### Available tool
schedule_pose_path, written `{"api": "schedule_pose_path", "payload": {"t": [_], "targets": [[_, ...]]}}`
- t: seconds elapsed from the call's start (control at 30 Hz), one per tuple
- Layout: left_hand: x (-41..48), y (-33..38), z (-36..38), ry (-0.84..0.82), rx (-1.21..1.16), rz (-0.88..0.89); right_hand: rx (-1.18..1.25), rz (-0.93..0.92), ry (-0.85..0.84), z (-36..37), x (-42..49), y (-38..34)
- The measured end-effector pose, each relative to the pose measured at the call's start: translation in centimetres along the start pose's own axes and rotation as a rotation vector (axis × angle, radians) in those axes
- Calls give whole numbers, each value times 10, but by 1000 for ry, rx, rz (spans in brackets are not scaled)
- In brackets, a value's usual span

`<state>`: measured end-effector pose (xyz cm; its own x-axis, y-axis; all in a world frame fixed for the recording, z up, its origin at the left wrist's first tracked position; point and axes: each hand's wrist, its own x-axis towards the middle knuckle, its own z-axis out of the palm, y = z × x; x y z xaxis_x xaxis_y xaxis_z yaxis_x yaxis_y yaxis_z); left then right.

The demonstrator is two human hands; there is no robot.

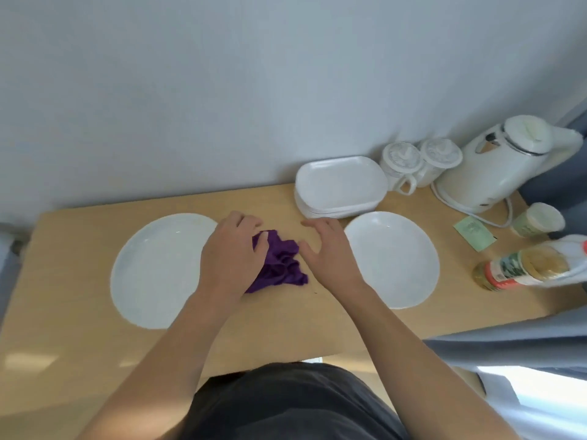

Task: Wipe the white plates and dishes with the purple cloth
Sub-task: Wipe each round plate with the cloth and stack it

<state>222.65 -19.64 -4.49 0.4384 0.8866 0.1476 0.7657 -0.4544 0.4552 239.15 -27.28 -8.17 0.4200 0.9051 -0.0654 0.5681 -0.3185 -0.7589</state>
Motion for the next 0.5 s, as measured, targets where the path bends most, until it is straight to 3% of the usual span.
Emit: {"api": "schedule_pose_path", "payload": {"t": [0.27,0.33,0.5], "targets": [[-23,-71,-45,10,14,-109,-286,57,-338,91,0,-6],[-27,-83,-49,-11,-4,-112,-365,68,-297,103,-7,1],[-34,-105,-60,-32,-41,-100,1,190,-9,99,-23,-13]]}}
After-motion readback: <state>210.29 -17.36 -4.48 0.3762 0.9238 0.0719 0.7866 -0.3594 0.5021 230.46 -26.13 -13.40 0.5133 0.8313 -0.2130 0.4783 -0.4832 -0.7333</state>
